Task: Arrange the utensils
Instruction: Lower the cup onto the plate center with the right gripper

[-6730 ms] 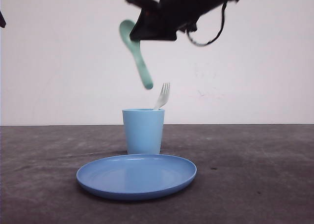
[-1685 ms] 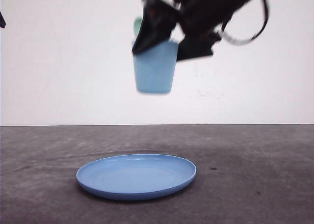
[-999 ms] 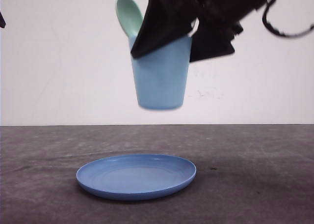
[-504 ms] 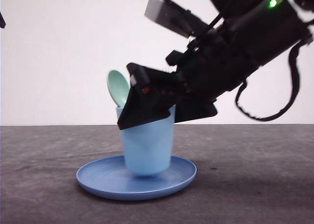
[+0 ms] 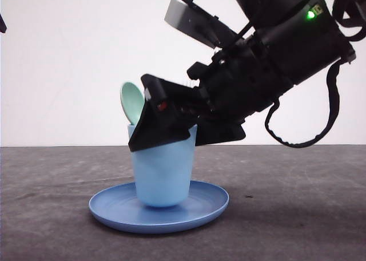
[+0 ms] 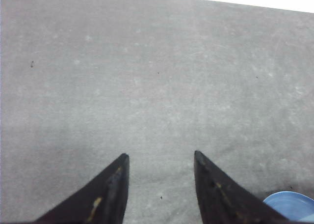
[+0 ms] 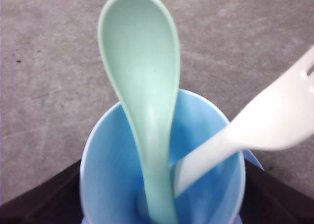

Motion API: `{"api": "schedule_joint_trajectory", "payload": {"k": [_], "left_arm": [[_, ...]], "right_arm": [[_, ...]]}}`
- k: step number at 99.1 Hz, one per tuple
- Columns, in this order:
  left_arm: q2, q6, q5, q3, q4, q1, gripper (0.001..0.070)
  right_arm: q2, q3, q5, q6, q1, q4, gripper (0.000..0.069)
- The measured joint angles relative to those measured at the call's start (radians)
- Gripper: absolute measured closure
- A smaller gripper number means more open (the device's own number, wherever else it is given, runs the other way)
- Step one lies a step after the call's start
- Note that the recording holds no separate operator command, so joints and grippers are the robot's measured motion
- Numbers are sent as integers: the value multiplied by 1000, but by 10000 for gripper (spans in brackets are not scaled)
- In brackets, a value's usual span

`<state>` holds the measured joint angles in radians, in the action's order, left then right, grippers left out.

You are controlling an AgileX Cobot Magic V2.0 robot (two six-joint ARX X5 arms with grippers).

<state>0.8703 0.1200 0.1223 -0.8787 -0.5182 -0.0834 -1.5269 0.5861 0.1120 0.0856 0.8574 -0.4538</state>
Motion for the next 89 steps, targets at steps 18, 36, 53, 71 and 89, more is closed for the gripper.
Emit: {"api": "schedule_joint_trajectory", "payload": {"k": [18, 36, 53, 71, 89], "left_arm": [[0, 0, 0, 0, 0, 0, 470], [0, 0, 0, 0, 0, 0, 470], [0, 0, 0, 0, 0, 0, 470], [0, 0, 0, 0, 0, 0, 470], [0, 0, 0, 0, 0, 0, 470]], "right_arm": [[0, 0, 0, 2, 0, 0, 201], [0, 0, 1, 2, 0, 8, 197], [0, 0, 2, 5, 0, 17, 128], [0, 0, 19, 9, 0, 30, 11], [51, 0, 19, 32, -16, 122, 11]]}}
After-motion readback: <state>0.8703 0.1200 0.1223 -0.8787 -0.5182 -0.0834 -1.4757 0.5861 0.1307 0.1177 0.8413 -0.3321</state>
